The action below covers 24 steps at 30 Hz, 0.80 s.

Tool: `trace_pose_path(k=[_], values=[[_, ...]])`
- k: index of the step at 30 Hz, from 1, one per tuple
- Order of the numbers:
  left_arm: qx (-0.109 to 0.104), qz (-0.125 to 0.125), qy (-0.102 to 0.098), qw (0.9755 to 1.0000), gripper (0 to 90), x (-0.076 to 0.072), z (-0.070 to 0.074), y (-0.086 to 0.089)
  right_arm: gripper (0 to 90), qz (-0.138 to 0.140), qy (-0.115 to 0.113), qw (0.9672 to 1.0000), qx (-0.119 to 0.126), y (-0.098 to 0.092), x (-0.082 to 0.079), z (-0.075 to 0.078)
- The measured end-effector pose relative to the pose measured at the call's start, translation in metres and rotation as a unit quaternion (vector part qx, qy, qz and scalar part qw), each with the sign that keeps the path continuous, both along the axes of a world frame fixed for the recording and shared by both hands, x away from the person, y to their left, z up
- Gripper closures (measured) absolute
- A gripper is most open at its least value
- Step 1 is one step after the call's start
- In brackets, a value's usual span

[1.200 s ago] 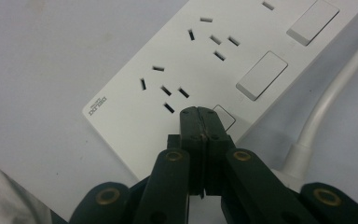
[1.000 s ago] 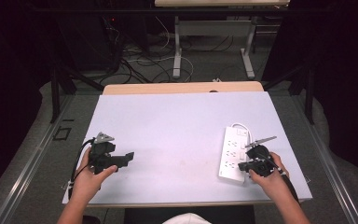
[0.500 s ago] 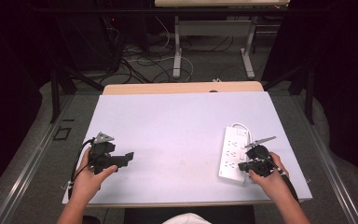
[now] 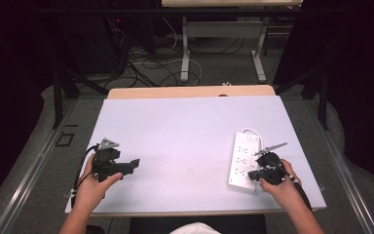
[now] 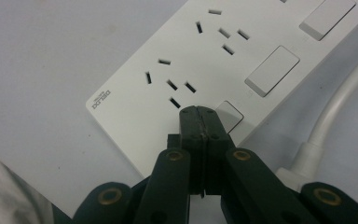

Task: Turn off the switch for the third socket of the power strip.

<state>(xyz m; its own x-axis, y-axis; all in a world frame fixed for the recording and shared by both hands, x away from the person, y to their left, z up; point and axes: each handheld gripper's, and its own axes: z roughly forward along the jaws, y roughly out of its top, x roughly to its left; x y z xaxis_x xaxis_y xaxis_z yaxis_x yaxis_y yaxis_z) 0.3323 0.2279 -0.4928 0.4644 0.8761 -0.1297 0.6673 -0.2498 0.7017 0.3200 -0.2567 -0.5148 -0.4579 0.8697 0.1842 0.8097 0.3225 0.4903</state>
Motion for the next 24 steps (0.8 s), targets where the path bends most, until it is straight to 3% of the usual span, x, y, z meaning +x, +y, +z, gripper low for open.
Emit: trace_pose_path(k=[2, 6, 13, 16, 24], values=[[0.002, 0.000, 0.001, 1.0000, 16.6, -0.0001, 0.0000, -0.0002, 90.0, 0.009, -0.004, 0.9999, -0.002, -0.0013, 0.0001, -0.0003], [0.002, 0.000, 0.002, 1.0000, 16.6, 0.0000, -0.0001, -0.0001, 90.0, -0.002, 0.001, 1.0000, 0.003, -0.0003, -0.0001, 0.0000], [0.002, -0.001, 0.002, 1.0000, 16.5, 0.0000, -0.0001, -0.0002, 90.0, 0.005, -0.006, 0.9999, 0.010, -0.0004, -0.0007, -0.0009], [0.002, -0.001, 0.002, 1.0000, 16.6, 0.0002, -0.0002, -0.0001, 90.0, 0.007, -0.001, 1.0000, 0.002, 0.0003, -0.0005, -0.0008], [0.002, -0.002, 0.001, 1.0000, 16.5, 0.0005, -0.0002, 0.0006, 83.1, -0.001, -0.007, 0.9999, 0.007, 0.0019, -0.0022, 0.0038]])
